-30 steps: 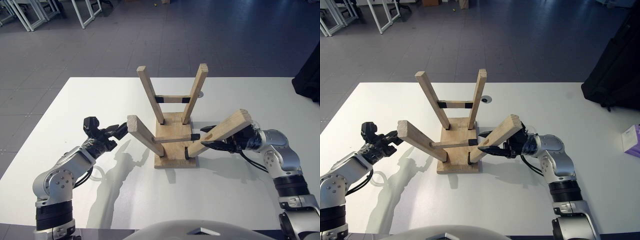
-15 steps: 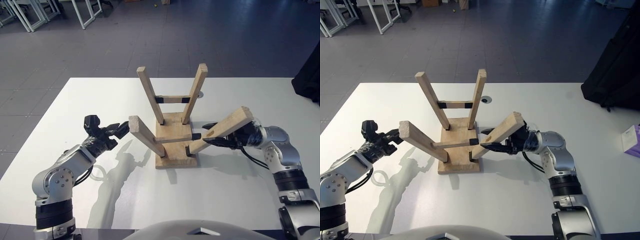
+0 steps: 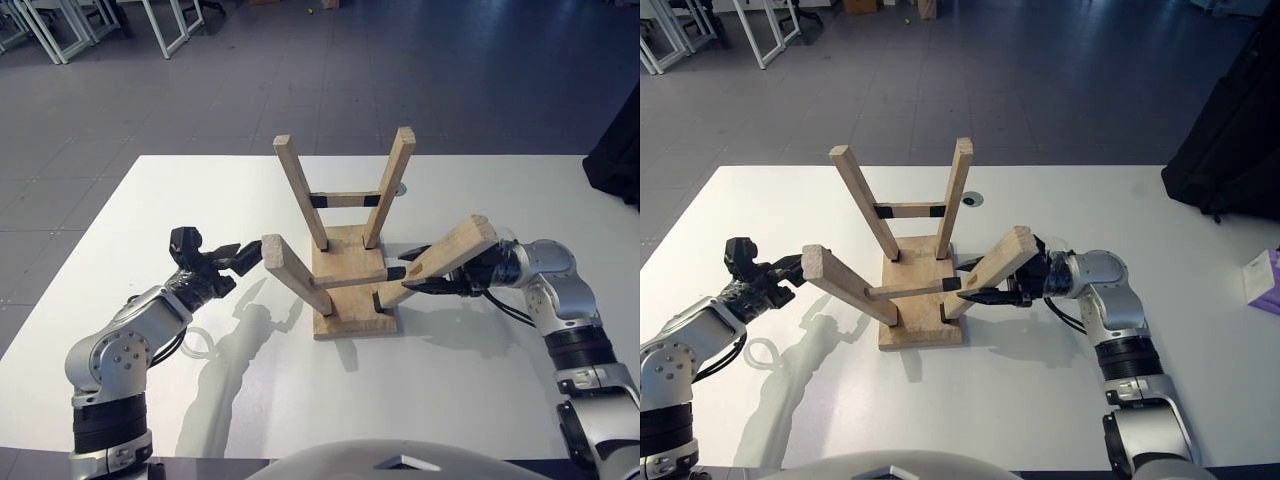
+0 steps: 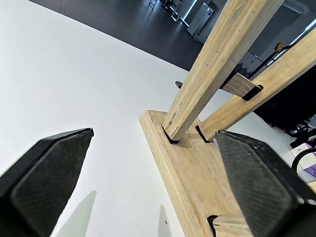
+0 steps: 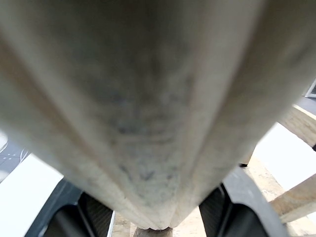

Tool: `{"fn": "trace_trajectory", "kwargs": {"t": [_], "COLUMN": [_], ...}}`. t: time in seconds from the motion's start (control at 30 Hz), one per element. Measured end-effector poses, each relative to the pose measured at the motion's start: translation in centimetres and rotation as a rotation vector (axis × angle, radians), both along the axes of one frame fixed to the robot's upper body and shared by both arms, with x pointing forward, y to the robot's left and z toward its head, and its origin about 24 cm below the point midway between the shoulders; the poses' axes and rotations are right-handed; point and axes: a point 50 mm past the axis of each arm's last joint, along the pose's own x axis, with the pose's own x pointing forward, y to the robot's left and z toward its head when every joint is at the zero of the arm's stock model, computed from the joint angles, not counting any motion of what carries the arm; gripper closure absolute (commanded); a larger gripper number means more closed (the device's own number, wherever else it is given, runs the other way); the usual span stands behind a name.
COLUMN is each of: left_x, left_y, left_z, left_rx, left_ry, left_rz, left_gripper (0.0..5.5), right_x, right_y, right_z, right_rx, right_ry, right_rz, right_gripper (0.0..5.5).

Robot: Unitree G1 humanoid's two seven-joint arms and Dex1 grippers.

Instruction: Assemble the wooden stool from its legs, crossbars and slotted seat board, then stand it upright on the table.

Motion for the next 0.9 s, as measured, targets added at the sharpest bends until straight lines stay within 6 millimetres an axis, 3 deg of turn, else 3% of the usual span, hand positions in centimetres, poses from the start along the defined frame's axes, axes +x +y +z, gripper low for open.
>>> {"fn": "trace_trajectory", "kwargs": {"t": [0.2, 0.53, 0.8, 0.9], "left_x": [0.0, 0.0, -0.1, -0.6], "left_y": [-0.1, -0.1, 0.3, 0.5], "left_z": [-0.2, -0.2, -0.4, -0.7], "left_rx": [0.003, 0.005, 0.031, 0.084], "left_ry": [0.005, 0.007, 0.019, 0.038], "left_rz": [0.002, 0.002, 0.040, 0.060], "left_gripper": [0.93, 0.93, 0.93, 1.43], "right_x": [0.2, -0.1, 1.6, 2.2], "right_y": [0.2, 2.4, 2.9, 3.4], "right_z": [0.1, -0.1, -0.2, -0.3], "right_rx": [-0.015, -0.137, -0.142, -0.133], "right_ry": [-0.006, -0.037, -0.014, -0.003], "right_rz": [0.009, -0.067, -0.281, -0.374], "right_gripper": [3.47, 3.47, 3.47, 3.47]}}
